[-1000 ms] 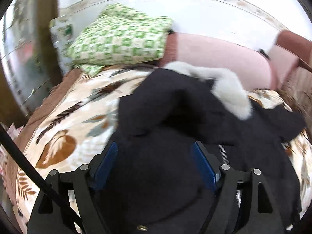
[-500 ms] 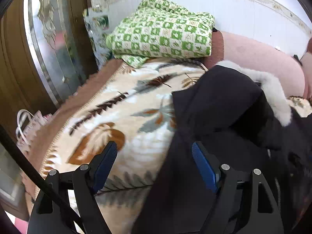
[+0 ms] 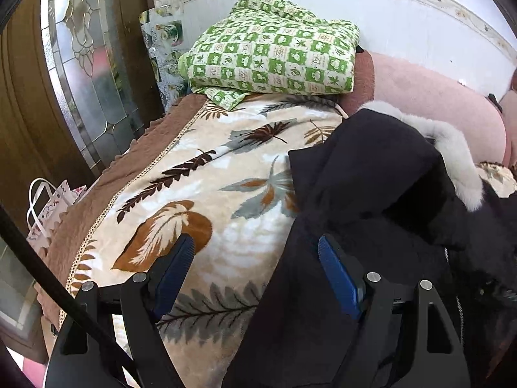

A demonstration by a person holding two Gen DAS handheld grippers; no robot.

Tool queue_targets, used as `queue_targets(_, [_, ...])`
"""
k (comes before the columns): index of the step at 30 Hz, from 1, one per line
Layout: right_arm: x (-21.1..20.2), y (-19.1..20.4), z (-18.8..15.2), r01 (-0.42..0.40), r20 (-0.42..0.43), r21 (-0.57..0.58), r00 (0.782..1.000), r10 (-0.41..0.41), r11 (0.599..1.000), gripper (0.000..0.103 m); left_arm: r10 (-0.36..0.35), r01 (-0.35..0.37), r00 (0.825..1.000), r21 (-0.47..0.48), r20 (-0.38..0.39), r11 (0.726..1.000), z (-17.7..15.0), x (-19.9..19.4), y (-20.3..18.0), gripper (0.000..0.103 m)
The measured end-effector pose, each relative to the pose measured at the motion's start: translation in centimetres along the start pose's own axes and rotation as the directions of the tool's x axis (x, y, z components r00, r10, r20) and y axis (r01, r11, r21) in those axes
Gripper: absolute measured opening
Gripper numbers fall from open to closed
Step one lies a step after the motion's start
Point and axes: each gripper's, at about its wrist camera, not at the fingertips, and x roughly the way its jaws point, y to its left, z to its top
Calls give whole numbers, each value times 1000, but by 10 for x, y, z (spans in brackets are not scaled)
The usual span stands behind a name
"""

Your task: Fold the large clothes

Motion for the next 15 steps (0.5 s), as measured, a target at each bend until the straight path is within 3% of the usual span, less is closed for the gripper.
queue_targets(7, [-16,-33,0,6,61,-4,998,-5,1000,90,-22,21,999,-35,-31,999,-2,11,-5,78])
queue_targets(12, [21,-41,10,-3,13,14,1000,3,1000,91,-15,14,1000,-42,-19,999,-2,12,-6,78])
queue_targets(15, [33,-29,13,-49,1,-9,999,49,999,91,-10,9,1000,-43,-19,999,-2,15,-6,78])
